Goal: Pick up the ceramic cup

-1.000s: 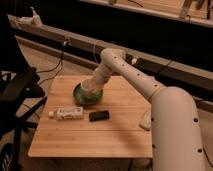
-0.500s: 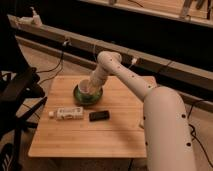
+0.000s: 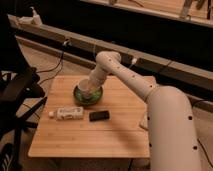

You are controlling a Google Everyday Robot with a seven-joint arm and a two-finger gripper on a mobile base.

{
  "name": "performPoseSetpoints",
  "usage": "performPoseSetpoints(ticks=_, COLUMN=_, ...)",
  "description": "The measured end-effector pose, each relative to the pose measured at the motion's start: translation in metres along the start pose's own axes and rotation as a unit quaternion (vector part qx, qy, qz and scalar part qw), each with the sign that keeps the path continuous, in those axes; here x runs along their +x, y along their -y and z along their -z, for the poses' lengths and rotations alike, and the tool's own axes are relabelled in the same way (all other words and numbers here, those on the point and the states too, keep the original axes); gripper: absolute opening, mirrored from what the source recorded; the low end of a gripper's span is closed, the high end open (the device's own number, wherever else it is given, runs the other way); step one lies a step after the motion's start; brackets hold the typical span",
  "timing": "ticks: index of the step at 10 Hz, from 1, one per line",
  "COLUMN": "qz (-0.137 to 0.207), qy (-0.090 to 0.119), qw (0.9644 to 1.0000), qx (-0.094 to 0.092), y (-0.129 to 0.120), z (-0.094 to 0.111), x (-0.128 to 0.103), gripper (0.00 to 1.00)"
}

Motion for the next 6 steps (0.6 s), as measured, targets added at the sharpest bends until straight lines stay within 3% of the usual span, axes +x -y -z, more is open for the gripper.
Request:
performPoseSetpoints(ticks=4, qz=0.019, qy=-0.026, qw=0.997, qx=0.07, y=0.015, z=0.073, x=-0.029, gripper=0.0)
performPoseSetpoints(ticks=6, qz=0.023, qy=-0.032, qw=0.9942, qx=0.1, y=0.018, z=0.096, x=-0.036, gripper=0.05)
